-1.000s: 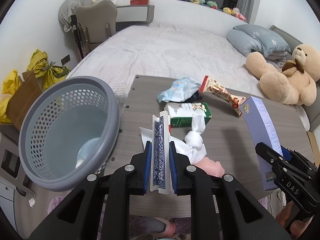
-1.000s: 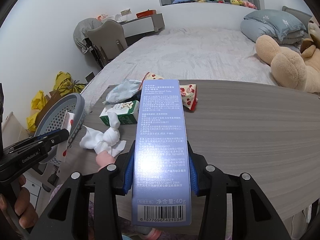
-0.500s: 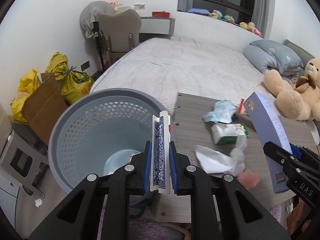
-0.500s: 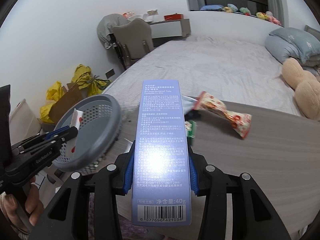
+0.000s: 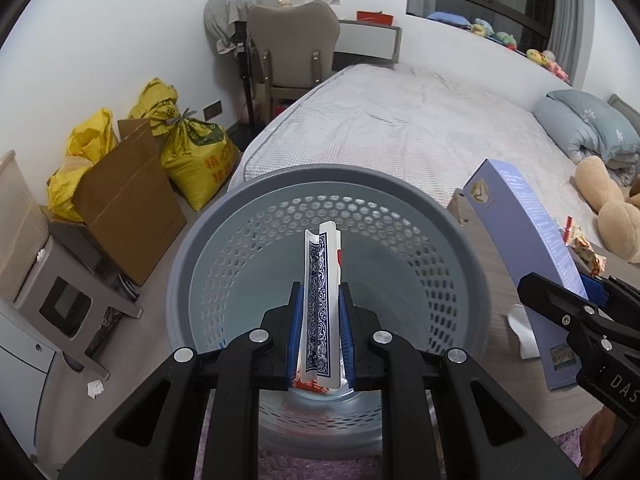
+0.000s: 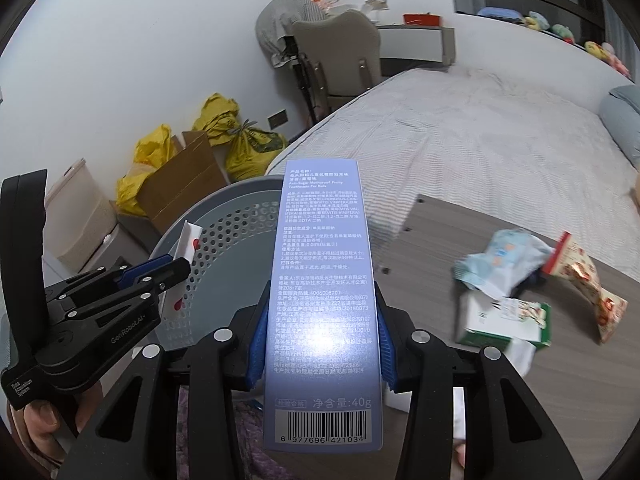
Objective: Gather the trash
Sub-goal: 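Carry box and tube over the grey basket and open both tools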
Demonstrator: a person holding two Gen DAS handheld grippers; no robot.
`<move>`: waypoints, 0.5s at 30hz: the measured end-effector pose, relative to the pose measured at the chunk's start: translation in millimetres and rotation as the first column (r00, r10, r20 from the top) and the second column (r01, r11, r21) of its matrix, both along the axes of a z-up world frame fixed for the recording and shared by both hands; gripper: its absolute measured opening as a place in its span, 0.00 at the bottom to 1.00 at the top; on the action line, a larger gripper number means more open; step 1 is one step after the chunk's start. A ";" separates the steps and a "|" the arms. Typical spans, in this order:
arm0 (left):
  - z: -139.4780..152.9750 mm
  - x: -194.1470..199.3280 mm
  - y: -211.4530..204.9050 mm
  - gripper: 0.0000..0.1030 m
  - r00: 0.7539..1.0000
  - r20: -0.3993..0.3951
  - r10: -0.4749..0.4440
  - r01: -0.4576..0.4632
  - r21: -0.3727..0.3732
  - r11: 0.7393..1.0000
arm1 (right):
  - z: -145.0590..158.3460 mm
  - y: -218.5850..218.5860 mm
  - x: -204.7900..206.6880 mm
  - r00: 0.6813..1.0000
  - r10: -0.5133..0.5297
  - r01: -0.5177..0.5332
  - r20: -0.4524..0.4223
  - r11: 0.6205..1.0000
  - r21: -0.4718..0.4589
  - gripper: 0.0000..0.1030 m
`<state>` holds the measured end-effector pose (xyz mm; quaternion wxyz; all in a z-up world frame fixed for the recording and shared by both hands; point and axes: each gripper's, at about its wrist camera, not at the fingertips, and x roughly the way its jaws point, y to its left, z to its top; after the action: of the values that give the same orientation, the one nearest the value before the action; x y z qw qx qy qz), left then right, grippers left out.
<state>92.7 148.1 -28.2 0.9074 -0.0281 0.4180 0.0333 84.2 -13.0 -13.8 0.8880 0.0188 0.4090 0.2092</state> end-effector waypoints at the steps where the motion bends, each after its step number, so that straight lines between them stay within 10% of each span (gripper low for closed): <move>1: -2.2 2.2 3.4 0.17 1.000 -0.006 0.004 -0.004 -0.005 1.000 | -1.6 3.9 2.4 1.000 0.009 -0.009 -0.005 1.000 0.000 0.42; 15: -29.1 16.4 25.6 0.17 0.997 -0.071 0.028 -0.031 -0.034 0.999 | -28.9 41.0 29.4 0.995 0.072 -0.074 -0.072 0.997 -0.019 0.42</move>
<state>109.0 173.7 -57.3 0.8908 -0.0491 0.4499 0.0402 113.7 28.0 -42.7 0.8648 0.0014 0.4430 0.2363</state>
